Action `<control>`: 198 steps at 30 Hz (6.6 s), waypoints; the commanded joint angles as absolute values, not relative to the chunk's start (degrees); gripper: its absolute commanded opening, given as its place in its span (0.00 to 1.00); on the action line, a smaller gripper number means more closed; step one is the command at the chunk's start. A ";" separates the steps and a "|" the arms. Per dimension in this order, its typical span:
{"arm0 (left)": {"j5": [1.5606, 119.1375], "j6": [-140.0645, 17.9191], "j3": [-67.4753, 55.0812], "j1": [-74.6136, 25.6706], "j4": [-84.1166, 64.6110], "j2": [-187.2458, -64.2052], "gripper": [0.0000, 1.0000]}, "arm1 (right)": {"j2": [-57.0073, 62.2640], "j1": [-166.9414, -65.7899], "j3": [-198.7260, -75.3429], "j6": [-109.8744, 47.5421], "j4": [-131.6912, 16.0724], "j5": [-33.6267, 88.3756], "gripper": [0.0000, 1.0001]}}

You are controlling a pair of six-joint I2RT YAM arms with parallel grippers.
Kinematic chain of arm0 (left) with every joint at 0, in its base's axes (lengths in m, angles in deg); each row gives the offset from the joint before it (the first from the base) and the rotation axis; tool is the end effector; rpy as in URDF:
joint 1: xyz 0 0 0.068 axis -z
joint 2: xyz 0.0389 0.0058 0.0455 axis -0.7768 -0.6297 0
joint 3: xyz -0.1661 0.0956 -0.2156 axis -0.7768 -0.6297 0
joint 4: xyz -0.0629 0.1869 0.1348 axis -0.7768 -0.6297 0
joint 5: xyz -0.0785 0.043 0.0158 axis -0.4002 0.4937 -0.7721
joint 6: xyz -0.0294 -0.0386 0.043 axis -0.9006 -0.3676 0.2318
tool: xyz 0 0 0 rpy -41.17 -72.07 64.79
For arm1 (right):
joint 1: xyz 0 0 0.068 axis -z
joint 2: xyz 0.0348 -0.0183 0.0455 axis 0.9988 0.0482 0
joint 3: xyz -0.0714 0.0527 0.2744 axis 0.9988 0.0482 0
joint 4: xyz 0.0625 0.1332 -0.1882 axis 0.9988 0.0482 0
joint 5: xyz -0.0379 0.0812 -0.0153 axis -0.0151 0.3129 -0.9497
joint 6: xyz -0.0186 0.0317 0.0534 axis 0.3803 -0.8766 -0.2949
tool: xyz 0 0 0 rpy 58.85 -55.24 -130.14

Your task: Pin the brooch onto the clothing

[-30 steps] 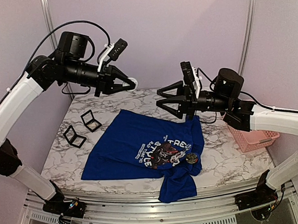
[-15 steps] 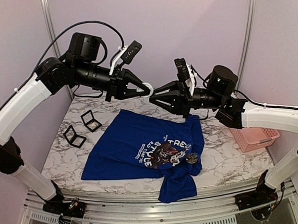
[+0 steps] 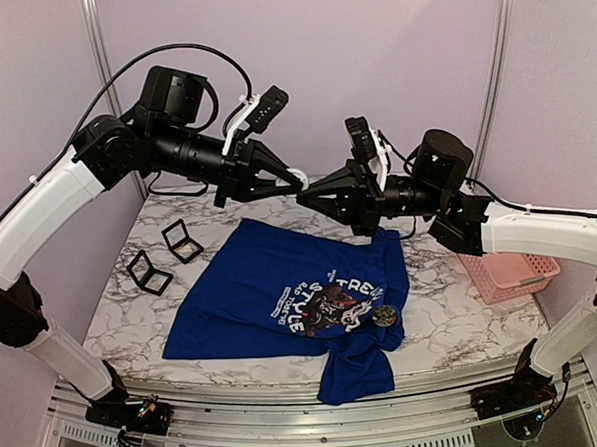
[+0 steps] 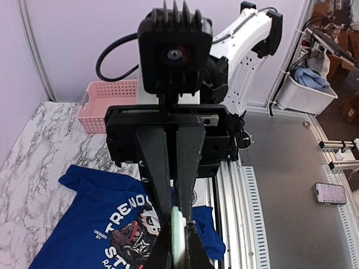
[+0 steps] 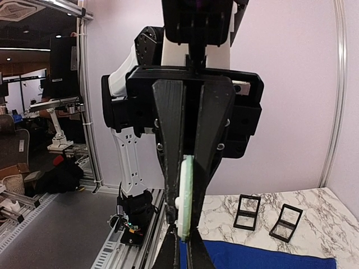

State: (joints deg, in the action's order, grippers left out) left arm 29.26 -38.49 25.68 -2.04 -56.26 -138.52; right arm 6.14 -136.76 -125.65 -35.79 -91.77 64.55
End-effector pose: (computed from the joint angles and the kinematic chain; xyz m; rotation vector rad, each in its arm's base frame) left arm 0.1771 -0.2522 0.4573 1.4258 1.5857 -1.1082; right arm 0.1860 0.2730 0.3966 -1.1346 1.0783 1.3802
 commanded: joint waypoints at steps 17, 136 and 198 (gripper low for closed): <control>34.73 -29.43 27.69 -2.00 -64.27 -136.50 0.76 | 2.26 -136.35 -126.76 -29.03 -75.89 59.92 0.00; 45.90 -33.40 25.12 4.55 -57.40 -138.57 0.00 | 2.67 -131.60 -124.84 -36.83 -84.77 69.60 0.08; 77.56 12.39 -25.61 -24.19 -40.15 -150.44 0.59 | 2.04 -121.97 -110.44 -27.01 -70.89 39.68 0.00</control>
State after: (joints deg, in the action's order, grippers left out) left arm 68.64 5.53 -22.03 -18.57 -42.29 -147.07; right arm -0.04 -122.42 -108.75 -27.86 -70.20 39.77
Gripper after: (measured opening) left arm 0.598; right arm 0.018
